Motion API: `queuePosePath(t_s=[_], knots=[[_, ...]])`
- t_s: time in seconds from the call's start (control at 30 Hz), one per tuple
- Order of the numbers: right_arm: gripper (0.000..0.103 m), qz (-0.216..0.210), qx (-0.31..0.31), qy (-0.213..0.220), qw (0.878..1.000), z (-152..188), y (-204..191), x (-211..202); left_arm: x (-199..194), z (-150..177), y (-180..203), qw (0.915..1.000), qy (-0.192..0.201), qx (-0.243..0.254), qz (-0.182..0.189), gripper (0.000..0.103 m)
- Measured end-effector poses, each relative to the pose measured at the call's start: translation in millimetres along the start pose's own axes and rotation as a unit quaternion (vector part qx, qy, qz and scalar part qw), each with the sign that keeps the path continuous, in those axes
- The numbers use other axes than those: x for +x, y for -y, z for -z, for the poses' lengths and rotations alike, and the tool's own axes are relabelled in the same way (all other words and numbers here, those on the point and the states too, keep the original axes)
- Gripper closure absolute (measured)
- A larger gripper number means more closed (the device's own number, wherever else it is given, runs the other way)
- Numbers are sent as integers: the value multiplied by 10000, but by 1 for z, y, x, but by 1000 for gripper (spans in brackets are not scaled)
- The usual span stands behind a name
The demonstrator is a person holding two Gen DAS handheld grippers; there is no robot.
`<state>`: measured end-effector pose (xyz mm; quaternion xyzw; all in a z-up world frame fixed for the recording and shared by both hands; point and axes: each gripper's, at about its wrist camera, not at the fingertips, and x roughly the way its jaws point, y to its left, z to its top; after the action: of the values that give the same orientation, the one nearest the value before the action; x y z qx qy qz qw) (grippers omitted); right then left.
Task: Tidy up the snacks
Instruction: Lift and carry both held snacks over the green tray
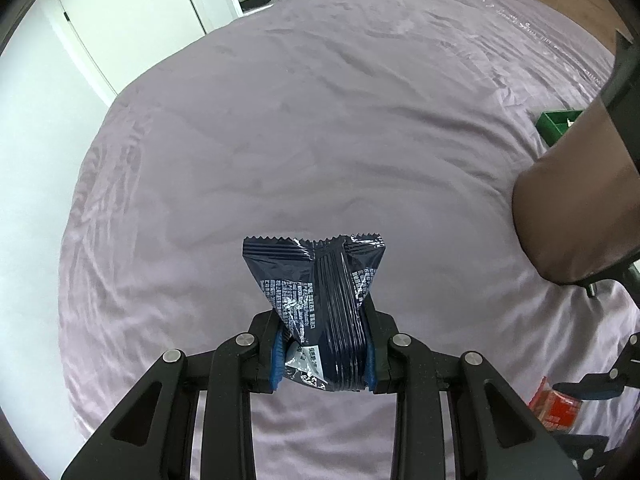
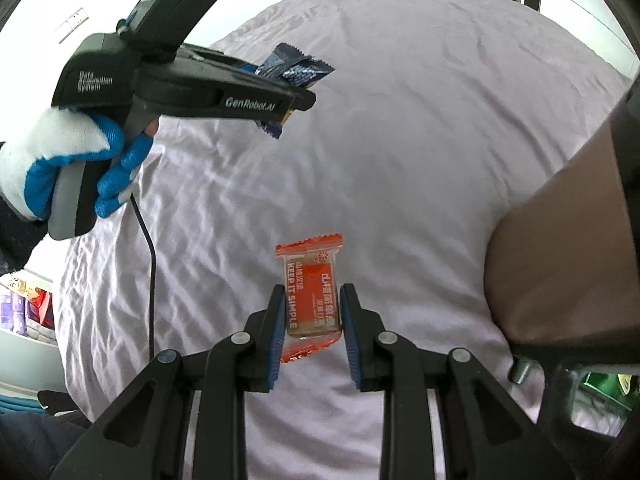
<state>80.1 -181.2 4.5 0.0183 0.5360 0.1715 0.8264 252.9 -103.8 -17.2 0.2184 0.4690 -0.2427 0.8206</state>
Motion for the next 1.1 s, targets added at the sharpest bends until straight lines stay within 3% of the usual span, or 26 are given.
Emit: queuePosePath(t_s=[0.67, 1.1], knots=[[48, -127, 168, 0, 9998, 42, -1, -53, -28, 22, 31, 9998, 4, 57, 191, 77], [48, 61, 740, -160, 9971, 105, 36, -99, -59, 70, 114, 9928, -368, 941, 647, 77]])
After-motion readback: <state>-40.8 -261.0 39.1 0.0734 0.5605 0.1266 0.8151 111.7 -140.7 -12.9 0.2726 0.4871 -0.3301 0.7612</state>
